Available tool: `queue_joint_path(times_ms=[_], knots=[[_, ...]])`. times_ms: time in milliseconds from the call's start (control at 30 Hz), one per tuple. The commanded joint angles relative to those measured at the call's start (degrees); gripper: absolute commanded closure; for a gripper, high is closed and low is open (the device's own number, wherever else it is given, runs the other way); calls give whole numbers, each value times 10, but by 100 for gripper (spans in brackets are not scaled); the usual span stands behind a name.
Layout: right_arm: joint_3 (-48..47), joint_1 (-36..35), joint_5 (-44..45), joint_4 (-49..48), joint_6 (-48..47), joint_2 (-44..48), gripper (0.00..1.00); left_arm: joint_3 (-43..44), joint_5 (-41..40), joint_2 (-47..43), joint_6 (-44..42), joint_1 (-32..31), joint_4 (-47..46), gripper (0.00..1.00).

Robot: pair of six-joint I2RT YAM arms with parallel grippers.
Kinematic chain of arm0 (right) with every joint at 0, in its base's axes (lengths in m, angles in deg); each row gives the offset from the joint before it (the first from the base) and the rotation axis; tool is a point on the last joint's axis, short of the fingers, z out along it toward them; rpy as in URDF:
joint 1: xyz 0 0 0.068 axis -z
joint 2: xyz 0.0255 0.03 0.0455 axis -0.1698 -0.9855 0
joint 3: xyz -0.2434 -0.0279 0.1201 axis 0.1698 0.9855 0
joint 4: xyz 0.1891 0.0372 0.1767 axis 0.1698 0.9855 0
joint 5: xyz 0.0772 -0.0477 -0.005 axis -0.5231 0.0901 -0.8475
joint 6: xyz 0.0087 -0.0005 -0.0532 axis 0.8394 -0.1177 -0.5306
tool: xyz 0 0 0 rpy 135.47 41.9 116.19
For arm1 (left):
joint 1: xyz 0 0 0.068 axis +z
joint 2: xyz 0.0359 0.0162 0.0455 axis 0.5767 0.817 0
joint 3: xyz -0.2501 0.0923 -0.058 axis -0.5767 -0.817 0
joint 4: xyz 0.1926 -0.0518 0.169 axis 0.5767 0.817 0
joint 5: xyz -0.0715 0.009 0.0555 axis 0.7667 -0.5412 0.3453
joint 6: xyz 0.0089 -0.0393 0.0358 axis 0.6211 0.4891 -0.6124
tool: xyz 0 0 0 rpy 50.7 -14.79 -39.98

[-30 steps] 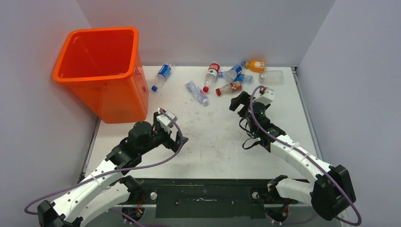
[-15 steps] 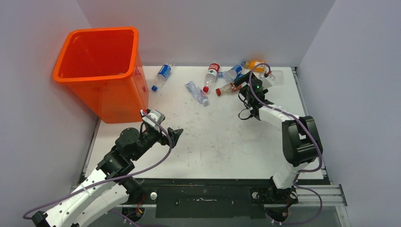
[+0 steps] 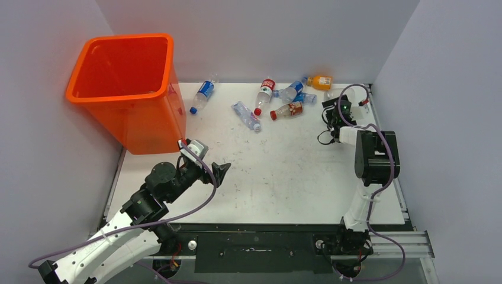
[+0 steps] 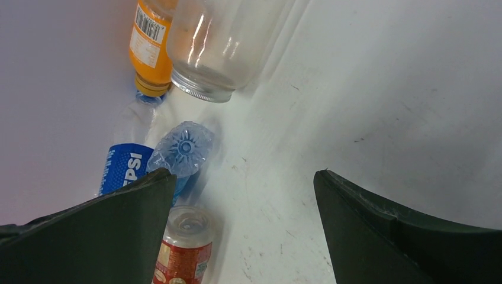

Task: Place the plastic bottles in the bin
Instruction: Place the plastic bottle in the trash bin, then pick up the plastic bottle from the corner of the board.

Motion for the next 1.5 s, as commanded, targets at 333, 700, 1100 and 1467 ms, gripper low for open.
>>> queue_joint_path(times_ms=[333,700,1100,1467], knots=[[-129,28,-1,-81,116,-133,10,6,-42,10,-20,-30,-6,1],[-223,58,-51,-59,165,-237,9,7,-43,17,-24,-32,-7,1],[-260,93,-132,-47,164,-297,38,6,-53,37,-32,-29,-6,1],[-199,109,-166,-112,149,-271,75,8,-56,41,-34,-26,-3,1]])
